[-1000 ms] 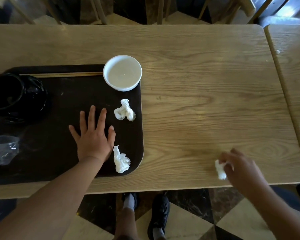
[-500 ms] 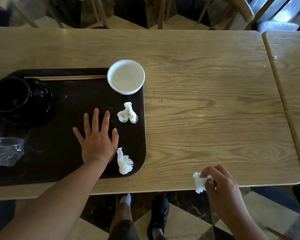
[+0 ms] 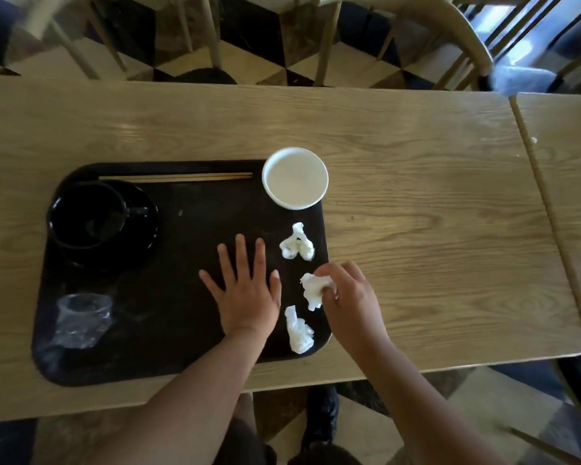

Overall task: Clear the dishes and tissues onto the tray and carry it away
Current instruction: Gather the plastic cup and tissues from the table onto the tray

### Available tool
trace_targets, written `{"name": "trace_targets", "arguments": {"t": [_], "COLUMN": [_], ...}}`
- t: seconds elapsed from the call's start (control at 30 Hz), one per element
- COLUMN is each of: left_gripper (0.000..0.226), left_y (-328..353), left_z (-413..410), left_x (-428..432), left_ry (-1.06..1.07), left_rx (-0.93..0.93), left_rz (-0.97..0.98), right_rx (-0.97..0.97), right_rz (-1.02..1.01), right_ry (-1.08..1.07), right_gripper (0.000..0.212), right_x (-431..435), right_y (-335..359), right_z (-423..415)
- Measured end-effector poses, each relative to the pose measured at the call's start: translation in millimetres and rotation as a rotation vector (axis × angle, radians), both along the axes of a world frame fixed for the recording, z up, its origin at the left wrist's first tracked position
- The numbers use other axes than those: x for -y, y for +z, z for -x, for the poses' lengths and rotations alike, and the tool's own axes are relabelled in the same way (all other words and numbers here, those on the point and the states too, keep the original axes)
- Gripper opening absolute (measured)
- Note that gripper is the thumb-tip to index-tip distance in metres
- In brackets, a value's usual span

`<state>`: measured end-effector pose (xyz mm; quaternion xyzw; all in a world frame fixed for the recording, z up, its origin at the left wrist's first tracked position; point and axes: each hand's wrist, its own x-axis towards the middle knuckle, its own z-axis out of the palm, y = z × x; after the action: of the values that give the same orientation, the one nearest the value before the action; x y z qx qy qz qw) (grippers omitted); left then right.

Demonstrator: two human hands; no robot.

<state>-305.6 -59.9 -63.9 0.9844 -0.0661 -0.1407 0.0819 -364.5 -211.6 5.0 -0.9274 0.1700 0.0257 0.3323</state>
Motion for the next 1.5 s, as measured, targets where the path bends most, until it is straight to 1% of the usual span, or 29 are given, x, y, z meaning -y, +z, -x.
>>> {"name": "trace_targets", "arguments": {"t": [0.07,0.2,0.23,0.37,0.47,0.57,0.67,0.8,0.87,0.93,0.97,1.07,1.2,1.33,1.5], "left_gripper": [0.062,0.061,0.062,0.063,0.065,0.067,0.068,0.068,0.064,0.059,0.057,0.049,0.040,0.037,0.047], "left_y": [1.1,0.6,-0.5,-1.3,-0.3,1.3,8.2,33.0,49.1,68.2,77.4,96.3,105.6,102.5,89.7], "left_z": [2.6,8.0,7.7,4.3,3.7,2.9,1.2,-7.7,-12.1,-13.6,-12.4,-6.5,-3.9,-13.3,-46.6], "left_x": [-10.9,-63.6,-77.1,-104.4,-108.6,-107.6,-108.0,-105.8,-107.3,-114.1,-119.3,-140.0,-176.0,-214.3,-251.1], "left_ry": [-0.067,-0.338,-0.369,-0.331,-0.330,-0.323,-0.353,-0.370,-0.348,-0.265,-0.209,-0.080,0.068,0.206,0.317], "left_rx": [-0.009,-0.007,-0.008,-0.015,-0.029,-0.044,-0.092,-0.211,-0.271,-0.321,-0.312,-0.201,-0.079,0.011,0.101], "left_rz": [0.019,0.040,0.040,0.023,0.010,0.004,-0.004,-0.011,0.020,0.115,0.170,0.252,0.262,0.280,0.309], "right_rx": [-0.022,-0.046,-0.064,-0.158,-0.192,-0.233,-0.306,-0.400,-0.415,-0.398,-0.388,-0.369,-0.317,-0.281,-0.144], "right_rz": [0.038,0.087,0.095,0.101,0.118,0.167,0.189,0.107,0.097,0.114,0.118,0.067,0.042,0.005,0.009], "right_ry": [-0.015,-0.052,-0.051,-0.057,-0.042,0.000,0.037,0.045,0.078,0.107,0.113,0.087,0.048,-0.083,-0.245], "right_gripper": [0.028,0.019,0.018,0.017,0.016,0.020,0.030,0.049,0.050,0.047,0.045,0.035,0.022,0.021,0.024], "right_x": [-12.6,-25.6,-27.4,-31.8,-33.4,-33.4,-32.6,-29.0,-23.2,-15.0,-9.5,8.3,28.4,34.7,25.7], "right_y": [0.4,-0.6,-1.7,-9.0,-13.9,-16.3,-14.2,0.4,7.1,15.4,18.7,27.1,25.0,15.7,-8.9], "right_z": [-6.9,-15.2,-15.9,-17.6,-19.9,-20.2,-22.6,-30.1,-28.9,-26.7,-26.6,-28.4,-29.0,-34.3,-43.7]}}
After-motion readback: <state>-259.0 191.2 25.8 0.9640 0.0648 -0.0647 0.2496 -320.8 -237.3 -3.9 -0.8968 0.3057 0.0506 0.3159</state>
